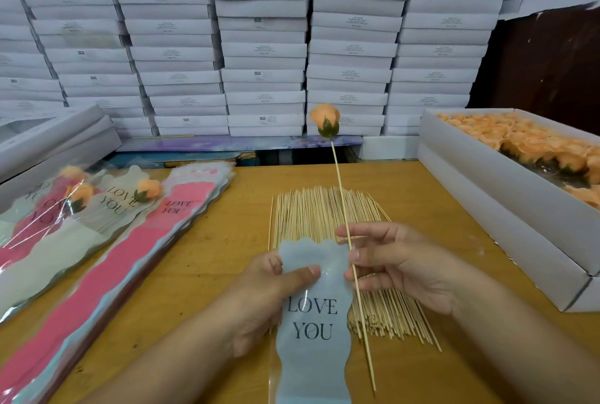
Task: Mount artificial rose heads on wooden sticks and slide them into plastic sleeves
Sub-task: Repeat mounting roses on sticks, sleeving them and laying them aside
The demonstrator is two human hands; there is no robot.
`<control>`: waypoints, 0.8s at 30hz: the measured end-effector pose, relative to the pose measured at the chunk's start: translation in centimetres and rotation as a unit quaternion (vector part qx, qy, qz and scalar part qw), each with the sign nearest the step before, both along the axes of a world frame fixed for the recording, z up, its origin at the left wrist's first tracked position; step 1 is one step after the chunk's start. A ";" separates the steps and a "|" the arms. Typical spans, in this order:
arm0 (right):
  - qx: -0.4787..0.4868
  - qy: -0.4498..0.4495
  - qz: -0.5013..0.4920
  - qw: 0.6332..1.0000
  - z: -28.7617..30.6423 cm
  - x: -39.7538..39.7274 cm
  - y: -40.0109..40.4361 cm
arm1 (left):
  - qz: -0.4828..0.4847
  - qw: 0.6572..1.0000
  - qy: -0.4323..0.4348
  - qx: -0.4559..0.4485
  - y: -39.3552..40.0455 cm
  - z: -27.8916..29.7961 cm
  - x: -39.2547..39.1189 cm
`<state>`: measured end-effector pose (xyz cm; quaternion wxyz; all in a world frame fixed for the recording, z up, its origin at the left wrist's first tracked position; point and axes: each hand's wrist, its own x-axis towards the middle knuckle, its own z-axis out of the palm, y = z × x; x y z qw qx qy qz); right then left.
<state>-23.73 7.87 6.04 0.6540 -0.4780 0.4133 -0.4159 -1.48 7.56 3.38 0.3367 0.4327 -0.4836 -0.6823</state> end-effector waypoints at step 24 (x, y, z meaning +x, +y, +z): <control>0.003 0.007 -0.039 0.999 -0.4 -0.2 -0.5 | 0.017 0.999 -0.020 0.033 0.4 0.0 -0.1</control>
